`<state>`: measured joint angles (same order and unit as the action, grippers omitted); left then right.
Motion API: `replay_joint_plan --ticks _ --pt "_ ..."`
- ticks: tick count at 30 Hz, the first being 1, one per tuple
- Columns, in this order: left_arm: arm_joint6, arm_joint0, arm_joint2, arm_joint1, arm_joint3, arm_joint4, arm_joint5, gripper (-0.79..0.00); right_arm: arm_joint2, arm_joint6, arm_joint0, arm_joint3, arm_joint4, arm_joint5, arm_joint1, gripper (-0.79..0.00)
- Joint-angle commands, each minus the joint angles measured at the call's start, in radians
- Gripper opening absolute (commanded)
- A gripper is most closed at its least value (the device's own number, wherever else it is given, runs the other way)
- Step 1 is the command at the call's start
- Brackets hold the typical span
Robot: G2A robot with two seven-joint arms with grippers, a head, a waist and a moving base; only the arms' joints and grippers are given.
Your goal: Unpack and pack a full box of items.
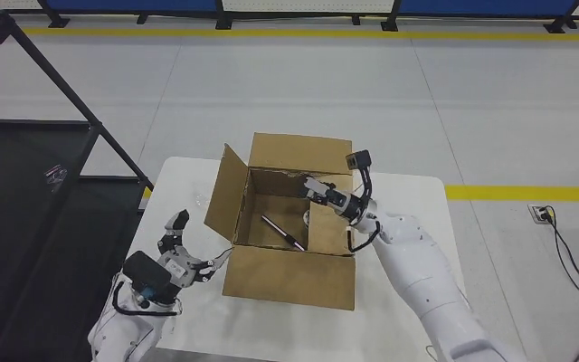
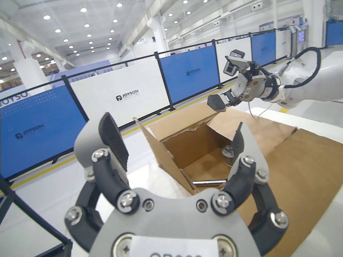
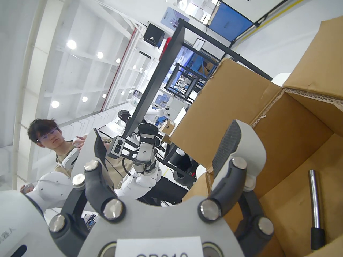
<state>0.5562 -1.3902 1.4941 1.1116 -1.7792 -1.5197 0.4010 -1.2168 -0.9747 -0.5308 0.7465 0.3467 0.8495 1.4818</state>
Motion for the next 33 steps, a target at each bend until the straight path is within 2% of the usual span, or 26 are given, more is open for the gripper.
replay_joint_plan --ticks 1,4,7,33 --pt "-0.022 0.015 -0.031 0.001 -0.006 -0.010 0.032 0.000 -0.054 -0.011 -0.082 0.125 0.009 -0.015 -0.029 0.000" --pt "-0.083 0.069 -0.085 0.006 0.006 -0.005 0.072 0.000 -0.129 -0.034 -0.189 0.263 0.001 -0.045 -0.064 0.000" --pt "-0.195 0.160 -0.156 0.016 0.049 -0.006 0.083 0.000 -0.137 -0.037 -0.197 0.275 -0.008 -0.054 -0.067 0.000" --pt "-0.195 0.160 -0.156 0.016 0.049 -0.006 0.083 0.000 -0.139 -0.017 -0.203 0.286 -0.008 -0.068 -0.068 0.000"
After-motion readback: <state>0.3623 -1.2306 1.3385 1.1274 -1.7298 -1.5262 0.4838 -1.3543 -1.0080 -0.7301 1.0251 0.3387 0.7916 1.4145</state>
